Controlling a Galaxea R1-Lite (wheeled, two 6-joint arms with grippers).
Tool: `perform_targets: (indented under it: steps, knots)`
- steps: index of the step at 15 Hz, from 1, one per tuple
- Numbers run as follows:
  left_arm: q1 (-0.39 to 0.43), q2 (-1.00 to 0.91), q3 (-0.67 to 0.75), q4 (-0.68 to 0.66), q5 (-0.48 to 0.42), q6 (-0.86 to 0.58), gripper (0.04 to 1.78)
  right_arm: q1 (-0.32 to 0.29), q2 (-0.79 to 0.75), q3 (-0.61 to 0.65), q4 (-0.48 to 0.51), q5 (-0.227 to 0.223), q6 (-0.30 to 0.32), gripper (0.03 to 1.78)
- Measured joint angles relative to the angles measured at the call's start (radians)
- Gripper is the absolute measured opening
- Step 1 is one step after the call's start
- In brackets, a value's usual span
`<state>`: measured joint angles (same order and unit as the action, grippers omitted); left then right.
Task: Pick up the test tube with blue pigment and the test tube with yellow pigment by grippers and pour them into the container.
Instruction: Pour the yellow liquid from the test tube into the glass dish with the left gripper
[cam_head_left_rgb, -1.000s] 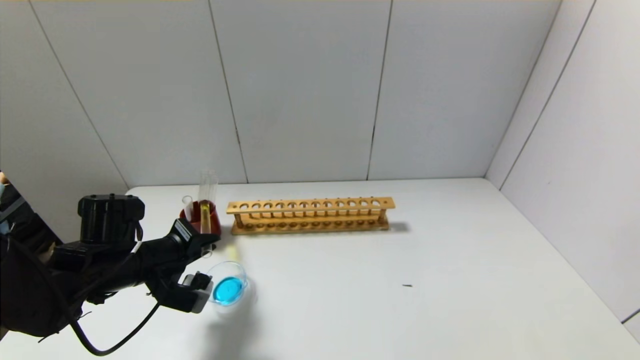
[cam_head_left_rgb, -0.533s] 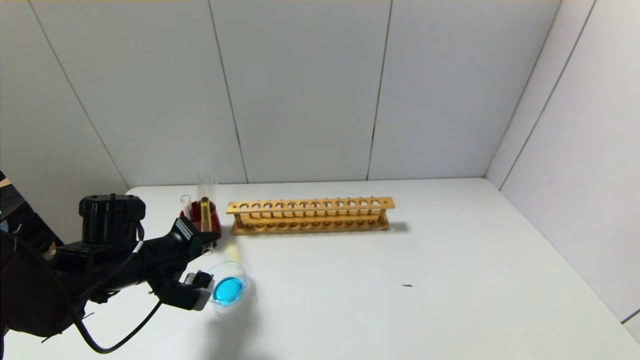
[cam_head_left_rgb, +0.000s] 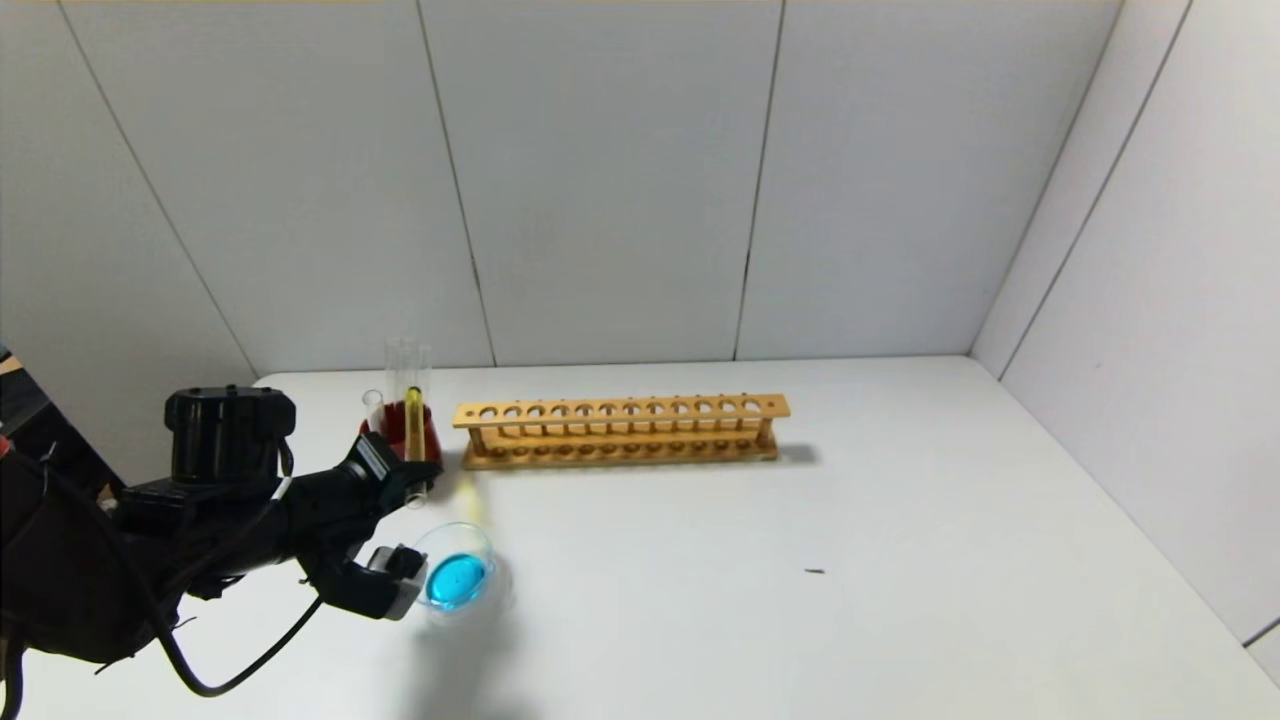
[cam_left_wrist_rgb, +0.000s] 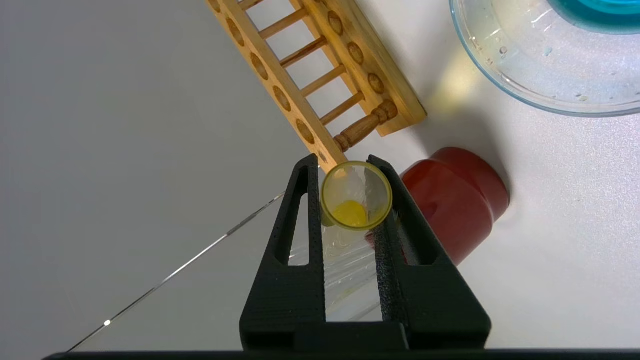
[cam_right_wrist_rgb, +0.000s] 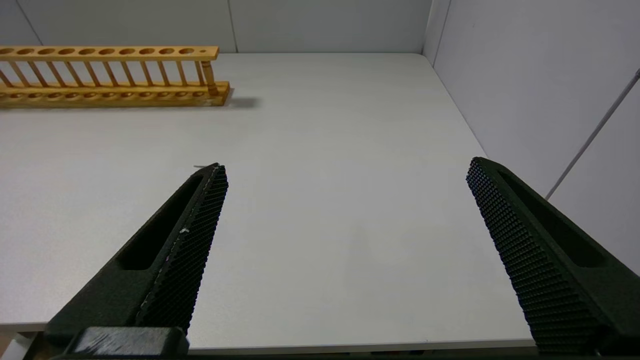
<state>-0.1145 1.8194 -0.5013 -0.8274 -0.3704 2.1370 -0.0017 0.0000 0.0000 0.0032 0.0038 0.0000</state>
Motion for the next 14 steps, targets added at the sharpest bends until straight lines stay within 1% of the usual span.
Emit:
perform_targets:
  steps: [14]
  knots:
    - [0.001, 0.03, -0.019, -0.023, 0.017, 0.053, 0.34, 0.0, 0.0, 0.0, 0.0, 0.0, 0.0, 1.75]
